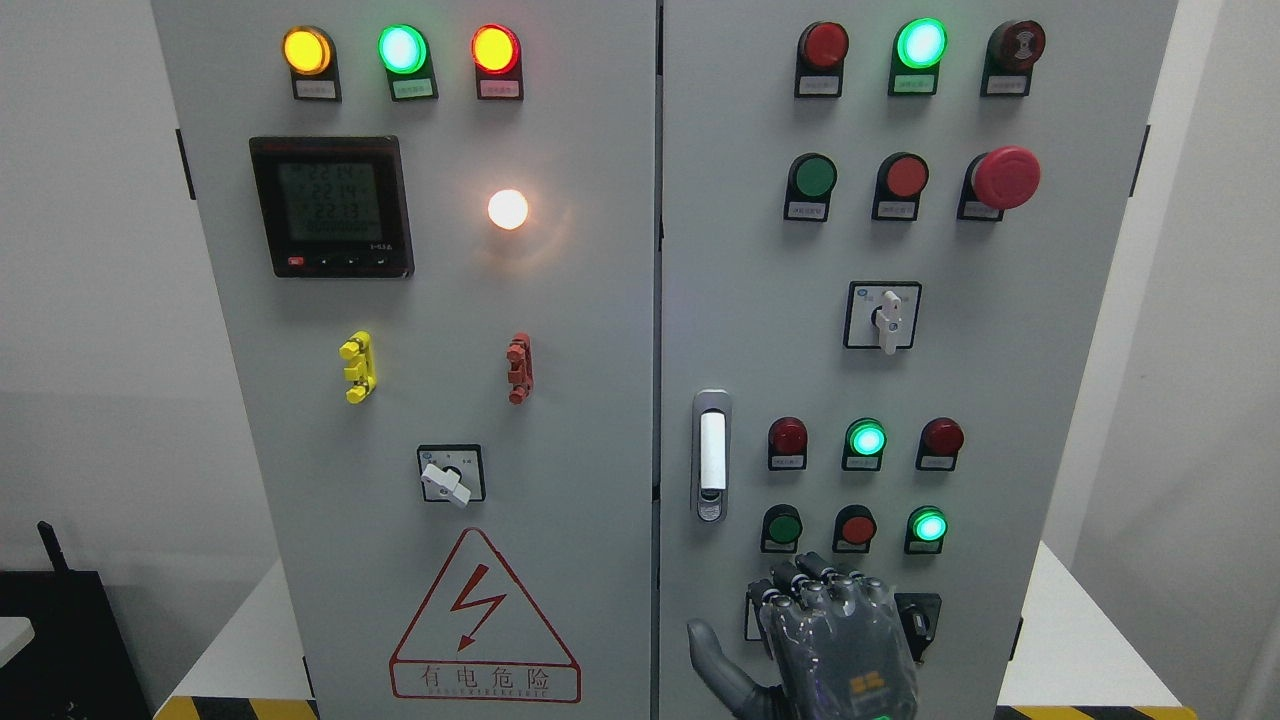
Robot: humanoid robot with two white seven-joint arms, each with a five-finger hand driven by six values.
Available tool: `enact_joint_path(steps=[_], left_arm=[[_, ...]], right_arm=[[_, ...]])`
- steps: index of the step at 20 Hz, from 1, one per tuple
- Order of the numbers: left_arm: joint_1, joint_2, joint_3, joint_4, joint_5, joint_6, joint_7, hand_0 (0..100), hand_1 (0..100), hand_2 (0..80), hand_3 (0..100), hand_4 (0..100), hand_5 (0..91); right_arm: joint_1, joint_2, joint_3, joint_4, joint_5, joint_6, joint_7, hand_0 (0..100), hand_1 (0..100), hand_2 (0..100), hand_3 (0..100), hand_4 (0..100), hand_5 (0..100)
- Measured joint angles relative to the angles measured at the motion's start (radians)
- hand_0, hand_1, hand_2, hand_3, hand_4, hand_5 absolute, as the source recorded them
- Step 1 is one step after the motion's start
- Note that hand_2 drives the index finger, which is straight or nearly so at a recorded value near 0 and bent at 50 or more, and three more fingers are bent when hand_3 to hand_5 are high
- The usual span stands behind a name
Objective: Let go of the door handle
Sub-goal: 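Raise the open right hand up beside the silver handle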
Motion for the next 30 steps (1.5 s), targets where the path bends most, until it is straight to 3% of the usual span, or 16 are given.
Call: enact_joint_path(steps=[12, 30], left_arm=[[0.000, 0.000, 0.000, 0.000, 0.000, 0.000, 0.000, 12, 39, 0.0, 0, 0, 0.0], [0.000, 0.000, 0.000, 0.000, 0.000, 0.000, 0.000, 12, 39, 0.0, 0, 0, 0.0]], right_arm=[[-0.046, 0.051, -0.005, 0.034, -0.002, 0.032, 0.022, 36, 9, 100, 100, 100, 100], [-0.114, 0.076, -0.018, 0.064, -0.014, 0.053, 0.073, 37, 7, 100, 100, 99, 100]])
